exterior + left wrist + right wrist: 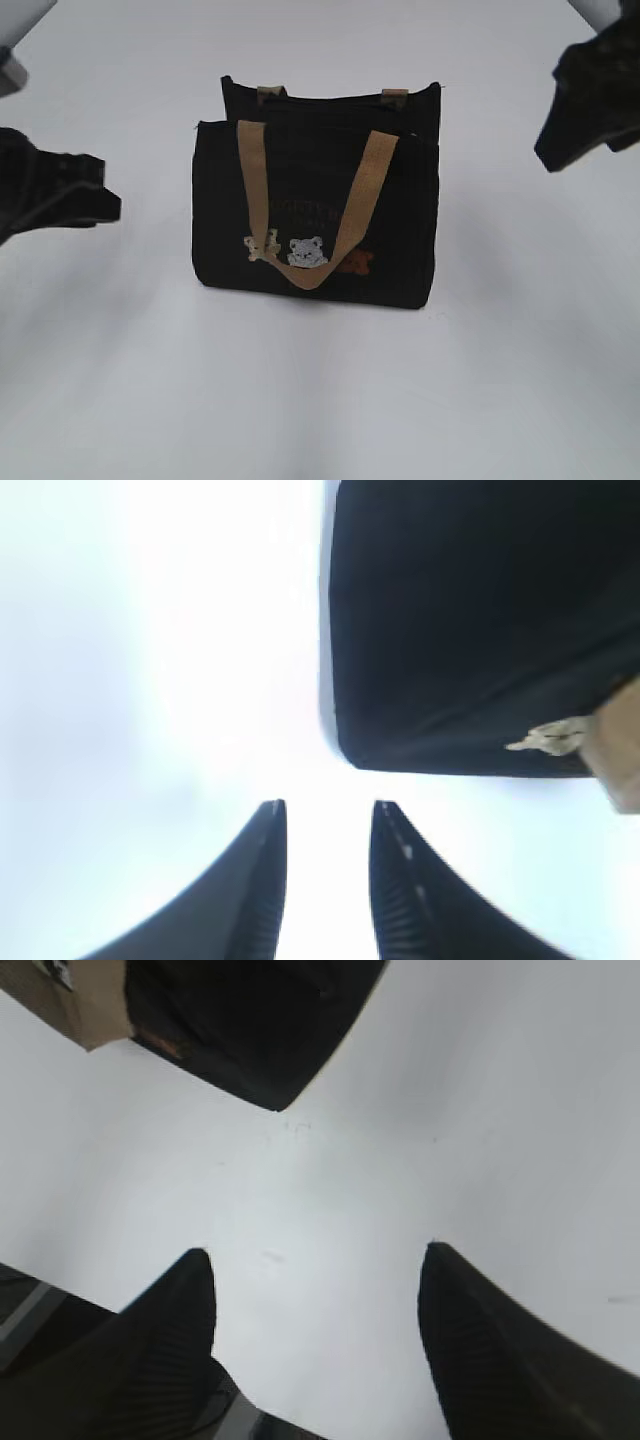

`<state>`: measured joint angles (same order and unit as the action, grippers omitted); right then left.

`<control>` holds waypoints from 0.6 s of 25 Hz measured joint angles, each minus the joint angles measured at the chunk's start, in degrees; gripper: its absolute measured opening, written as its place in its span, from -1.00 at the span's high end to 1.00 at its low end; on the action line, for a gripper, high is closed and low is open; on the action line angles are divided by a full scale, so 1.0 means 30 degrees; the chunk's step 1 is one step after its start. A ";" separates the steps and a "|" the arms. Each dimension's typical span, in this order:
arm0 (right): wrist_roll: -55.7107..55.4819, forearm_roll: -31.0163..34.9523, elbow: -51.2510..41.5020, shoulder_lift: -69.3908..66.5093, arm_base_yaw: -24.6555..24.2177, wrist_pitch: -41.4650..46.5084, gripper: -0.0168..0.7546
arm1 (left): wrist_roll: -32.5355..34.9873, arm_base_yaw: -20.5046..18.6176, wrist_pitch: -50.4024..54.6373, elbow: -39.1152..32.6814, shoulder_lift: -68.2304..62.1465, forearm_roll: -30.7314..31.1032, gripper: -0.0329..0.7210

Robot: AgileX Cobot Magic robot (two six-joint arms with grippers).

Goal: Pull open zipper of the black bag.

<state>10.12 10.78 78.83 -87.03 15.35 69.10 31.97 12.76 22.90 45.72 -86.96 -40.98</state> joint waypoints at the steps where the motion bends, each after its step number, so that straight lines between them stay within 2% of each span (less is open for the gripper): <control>1: -0.0871 -0.0881 -0.0930 0.1575 0.0735 0.0000 -0.32 | -0.0443 0.0000 0.0038 -0.0447 0.1310 0.0000 0.35; 4: -0.1328 -0.1116 -0.3500 0.4528 0.1360 0.0000 -0.32 | -0.1349 -0.0040 0.0842 -0.1595 0.5658 0.0368 0.35; 6: -0.1391 -0.1286 -0.5669 0.6741 0.1429 0.0037 -0.32 | -0.3018 -0.0284 0.2099 -0.1946 0.8605 0.1550 0.35; 10: -0.1427 -0.2314 -1.0606 1.1230 0.1429 0.0118 -0.32 | -0.6399 -0.0692 0.5483 -0.2108 1.4677 0.5279 0.36; 15: -0.1427 -0.2619 -1.4383 1.6662 0.1429 -0.0063 -0.32 | -0.8301 -0.0914 1.0390 -0.2279 1.9494 0.9080 0.36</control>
<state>5.84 2.92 35.68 -37.05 19.64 68.91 7.07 10.02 54.07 38.88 -28.48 -13.74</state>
